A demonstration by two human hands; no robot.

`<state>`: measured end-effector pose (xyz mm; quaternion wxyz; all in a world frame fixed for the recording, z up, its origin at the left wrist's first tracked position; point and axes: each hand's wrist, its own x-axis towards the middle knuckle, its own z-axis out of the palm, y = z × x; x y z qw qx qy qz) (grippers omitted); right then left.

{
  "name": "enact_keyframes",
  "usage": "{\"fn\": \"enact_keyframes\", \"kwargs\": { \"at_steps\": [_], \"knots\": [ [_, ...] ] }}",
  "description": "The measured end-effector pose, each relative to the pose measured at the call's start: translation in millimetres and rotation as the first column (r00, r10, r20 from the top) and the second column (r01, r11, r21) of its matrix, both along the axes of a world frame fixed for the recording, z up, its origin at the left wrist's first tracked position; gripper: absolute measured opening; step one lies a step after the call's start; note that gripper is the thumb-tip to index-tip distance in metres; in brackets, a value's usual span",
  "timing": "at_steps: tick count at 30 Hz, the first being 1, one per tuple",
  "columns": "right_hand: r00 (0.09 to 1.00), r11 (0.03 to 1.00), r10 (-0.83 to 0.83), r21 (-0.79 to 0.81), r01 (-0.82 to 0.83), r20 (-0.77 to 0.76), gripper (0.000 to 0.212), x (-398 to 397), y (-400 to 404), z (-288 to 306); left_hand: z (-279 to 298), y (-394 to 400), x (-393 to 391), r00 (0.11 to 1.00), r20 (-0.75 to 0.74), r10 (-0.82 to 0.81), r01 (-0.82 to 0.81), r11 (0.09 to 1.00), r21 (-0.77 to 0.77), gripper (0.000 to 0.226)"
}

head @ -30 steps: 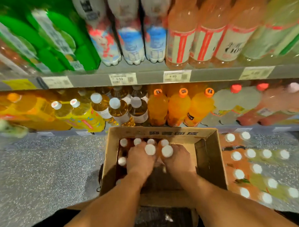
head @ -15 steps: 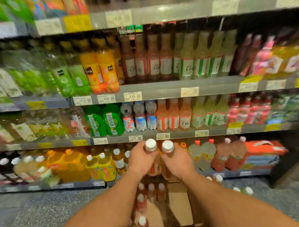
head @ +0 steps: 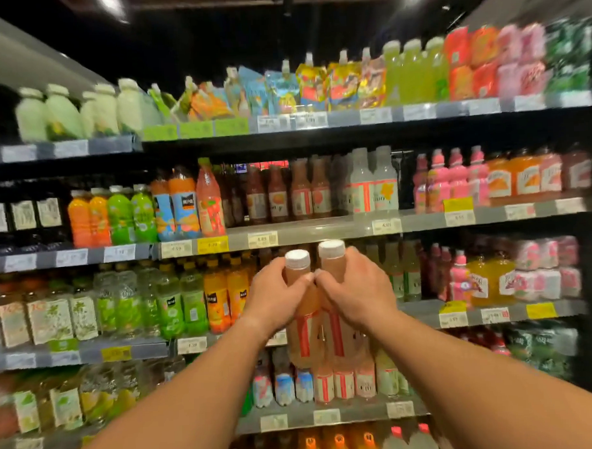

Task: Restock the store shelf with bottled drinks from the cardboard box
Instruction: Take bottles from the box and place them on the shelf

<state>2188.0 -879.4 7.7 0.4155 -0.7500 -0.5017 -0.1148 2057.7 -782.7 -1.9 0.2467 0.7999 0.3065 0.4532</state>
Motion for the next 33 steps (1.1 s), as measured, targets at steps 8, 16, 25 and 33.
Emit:
{"fn": "enact_keyframes", "kwargs": {
  "at_steps": [8,16,25,33],
  "knots": [
    [0.998,0.998,-0.007,0.069,0.011,-0.057,0.057,32.0,14.3,80.7,87.5,13.7,22.6,0.995,0.084,-0.059,0.063,0.997,-0.036,0.034],
    [0.996,0.98,0.074,0.19,-0.063,-0.051,0.039,70.9,67.4,125.8,138.7,66.7,59.2,0.974,0.225,-0.029,0.011,0.996,0.084,0.025],
    [1.0,0.972,0.028,0.234,-0.03,0.012,0.028,130.5,168.4,171.3,182.7,161.2,135.5,0.946,0.318,-0.059,0.009,0.988,0.157,0.031],
    [0.998,0.987,-0.025,0.159,0.033,-0.057,0.048,173.3,253.1,155.5,166.3,234.1,173.5,0.982,0.187,-0.012,-0.001,0.998,0.07,0.019]
  ]
}}
